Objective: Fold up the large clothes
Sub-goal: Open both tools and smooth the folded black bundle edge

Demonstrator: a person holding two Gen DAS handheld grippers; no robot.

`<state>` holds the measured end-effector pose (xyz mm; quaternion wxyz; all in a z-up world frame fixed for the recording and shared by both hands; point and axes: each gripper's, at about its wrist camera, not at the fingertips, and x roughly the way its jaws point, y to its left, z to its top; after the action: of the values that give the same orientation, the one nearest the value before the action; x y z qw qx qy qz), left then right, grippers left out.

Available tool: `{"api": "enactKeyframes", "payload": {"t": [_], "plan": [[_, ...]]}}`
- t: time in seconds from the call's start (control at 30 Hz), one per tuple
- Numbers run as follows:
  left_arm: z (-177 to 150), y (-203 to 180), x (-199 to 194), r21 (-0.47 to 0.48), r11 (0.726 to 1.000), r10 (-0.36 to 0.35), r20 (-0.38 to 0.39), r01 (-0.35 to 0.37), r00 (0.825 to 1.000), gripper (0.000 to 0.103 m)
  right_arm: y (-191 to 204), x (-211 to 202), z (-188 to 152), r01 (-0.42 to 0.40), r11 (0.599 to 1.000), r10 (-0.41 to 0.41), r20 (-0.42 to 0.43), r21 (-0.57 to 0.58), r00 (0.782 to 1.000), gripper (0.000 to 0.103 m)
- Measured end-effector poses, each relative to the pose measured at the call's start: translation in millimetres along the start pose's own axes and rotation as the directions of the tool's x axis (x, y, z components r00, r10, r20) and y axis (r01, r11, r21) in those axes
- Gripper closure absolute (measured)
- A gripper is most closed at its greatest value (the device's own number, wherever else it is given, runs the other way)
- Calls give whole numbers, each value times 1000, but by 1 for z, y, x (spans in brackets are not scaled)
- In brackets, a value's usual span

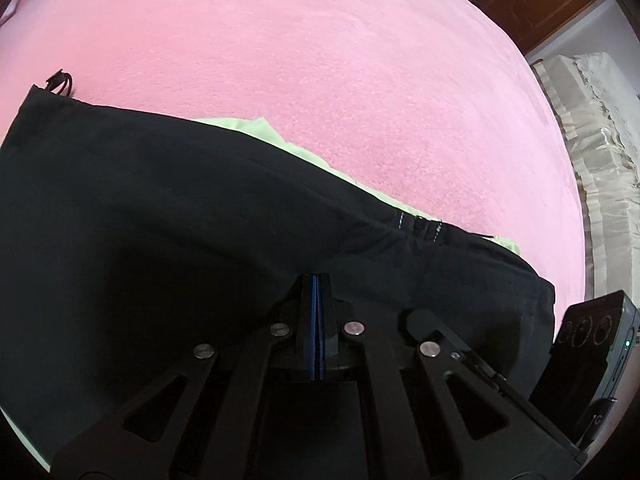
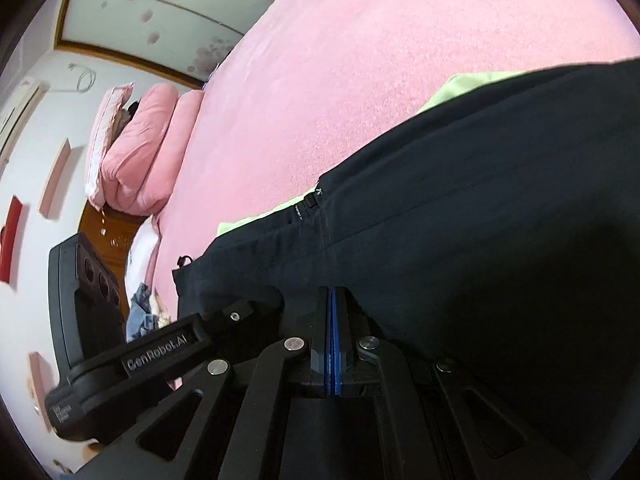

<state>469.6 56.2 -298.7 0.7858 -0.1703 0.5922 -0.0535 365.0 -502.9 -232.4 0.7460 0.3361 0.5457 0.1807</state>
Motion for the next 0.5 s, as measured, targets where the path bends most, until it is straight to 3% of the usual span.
{"api": "enactKeyframes", "payload": {"t": [0.13, 0.23, 0.3, 0.4, 0.43, 0.5], "plan": [[5, -2, -2, 20, 999, 29, 20, -29, 999, 102, 2, 1, 12, 16, 997, -17, -10, -71, 1000, 103], [10, 13, -17, 32, 994, 100, 60, -102, 993, 102, -18, -15, 22, 8, 996, -10, -25, -85, 1000, 103], [17, 25, -26, 38, 966, 252, 107, -257, 962, 102, -35, -32, 28, 14, 996, -16, -22, -84, 1000, 103], [24, 65, -25, 22, 888, 450, 159, -459, 879, 102, -59, -48, 37, 75, 995, -74, 17, -69, 997, 103], [27, 88, -23, 8, 887, 455, 148, -461, 878, 102, -74, -62, 40, 91, 995, -90, 28, -47, 996, 103], [32, 115, -27, -21, 929, 368, 136, -369, 920, 102, -110, -95, 46, 132, 991, -132, 63, 8, 989, 103]]}}
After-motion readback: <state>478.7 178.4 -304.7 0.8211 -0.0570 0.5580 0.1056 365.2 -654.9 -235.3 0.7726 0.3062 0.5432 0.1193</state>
